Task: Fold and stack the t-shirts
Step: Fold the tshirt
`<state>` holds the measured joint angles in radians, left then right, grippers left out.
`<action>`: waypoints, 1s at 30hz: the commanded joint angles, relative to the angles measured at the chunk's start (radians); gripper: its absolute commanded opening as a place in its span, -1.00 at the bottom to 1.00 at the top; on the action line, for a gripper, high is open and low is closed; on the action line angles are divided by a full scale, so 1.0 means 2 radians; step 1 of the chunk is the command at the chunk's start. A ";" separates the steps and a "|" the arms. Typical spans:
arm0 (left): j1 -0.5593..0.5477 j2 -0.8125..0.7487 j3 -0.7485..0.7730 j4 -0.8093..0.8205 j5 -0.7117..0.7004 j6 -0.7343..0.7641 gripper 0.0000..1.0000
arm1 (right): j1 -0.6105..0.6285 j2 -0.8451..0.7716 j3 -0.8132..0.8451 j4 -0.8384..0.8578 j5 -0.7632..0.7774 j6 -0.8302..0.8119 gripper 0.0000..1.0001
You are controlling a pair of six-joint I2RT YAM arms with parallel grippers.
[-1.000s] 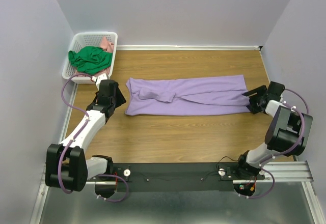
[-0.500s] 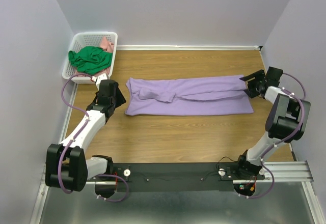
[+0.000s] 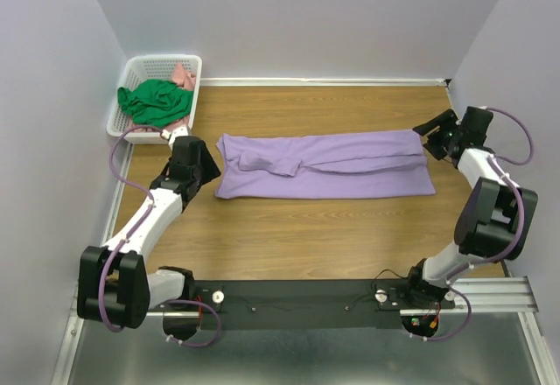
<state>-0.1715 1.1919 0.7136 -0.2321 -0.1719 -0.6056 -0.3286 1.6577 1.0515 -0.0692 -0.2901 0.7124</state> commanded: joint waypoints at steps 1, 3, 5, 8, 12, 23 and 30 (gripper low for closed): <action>-0.029 0.014 0.028 0.007 0.032 -0.013 0.27 | 0.000 -0.050 -0.054 -0.032 -0.037 -0.035 0.40; -0.057 0.031 0.034 0.009 0.031 -0.022 0.27 | 0.000 -0.063 -0.082 -0.034 -0.056 -0.033 0.21; -0.071 0.041 0.035 0.015 0.028 -0.028 0.26 | 0.001 -0.063 -0.091 -0.034 -0.072 -0.028 0.05; -0.081 0.062 0.034 0.024 0.038 -0.036 0.25 | 0.039 -0.043 -0.082 -0.033 -0.129 -0.021 -0.05; -0.084 0.077 0.040 0.026 0.040 -0.035 0.26 | 0.107 -0.003 -0.059 -0.034 -0.171 -0.023 -0.06; -0.086 0.060 0.022 0.021 0.029 -0.037 0.25 | 0.185 0.031 -0.060 -0.034 -0.189 -0.037 -0.34; -0.085 0.067 0.019 0.022 0.031 -0.040 0.25 | 0.187 0.061 -0.071 -0.049 -0.198 -0.063 -0.43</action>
<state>-0.3363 1.3361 0.7612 -0.2031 -0.1101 -0.6735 0.0383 1.7226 0.9146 -0.1230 -0.6617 0.6327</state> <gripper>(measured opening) 0.628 0.296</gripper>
